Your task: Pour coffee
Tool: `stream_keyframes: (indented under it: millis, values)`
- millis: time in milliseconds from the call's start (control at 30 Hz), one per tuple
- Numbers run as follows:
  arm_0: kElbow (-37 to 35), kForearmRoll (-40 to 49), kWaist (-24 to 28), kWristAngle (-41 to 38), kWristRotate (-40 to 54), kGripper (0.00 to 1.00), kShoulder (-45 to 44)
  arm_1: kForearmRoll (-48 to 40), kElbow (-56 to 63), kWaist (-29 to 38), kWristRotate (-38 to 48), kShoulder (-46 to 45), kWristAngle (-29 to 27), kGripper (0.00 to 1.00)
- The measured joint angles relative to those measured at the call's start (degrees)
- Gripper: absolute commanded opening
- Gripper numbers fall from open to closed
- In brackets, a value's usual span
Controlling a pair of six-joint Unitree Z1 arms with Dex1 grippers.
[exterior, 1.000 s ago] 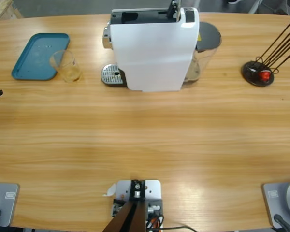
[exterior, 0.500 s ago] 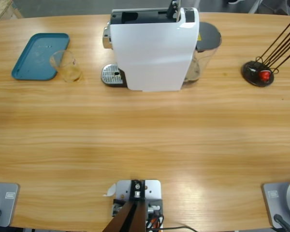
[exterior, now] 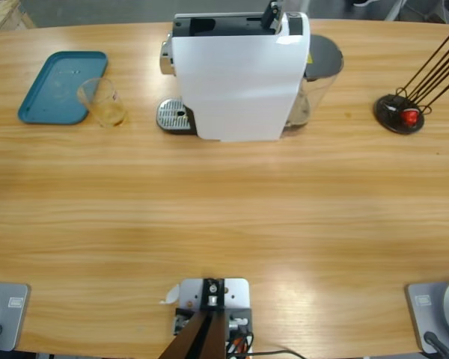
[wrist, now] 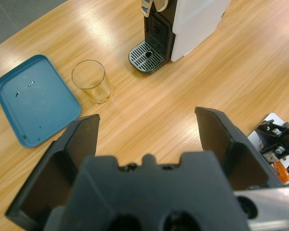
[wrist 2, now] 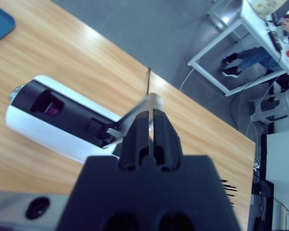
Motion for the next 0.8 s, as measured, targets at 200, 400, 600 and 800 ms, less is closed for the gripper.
stream_keyframes:
  millis: [200, 400, 600, 800]
  values:
    - [0.0, 0.0, -0.5, 0.0, 0.0, 0.846, 0.0, -3.1, -1.6, -0.5, -10.0, -3.9, 3.6, 0.000]
    - [0.0, 0.0, -0.6, 0.0, 0.0, 0.830, 0.0, -1.0, -7.1, -0.5, -11.9, -4.0, 6.0, 0.000]
    - [0.0, 0.0, -0.7, 0.0, 0.0, 0.830, 0.0, -6.1, 4.6, -0.5, -6.7, -4.0, 5.4, 0.000]
    - [0.0, 0.0, -0.7, 0.0, 0.0, 0.830, 0.0, -10.1, 10.6, -0.5, -5.7, -4.0, 3.7, 0.000]
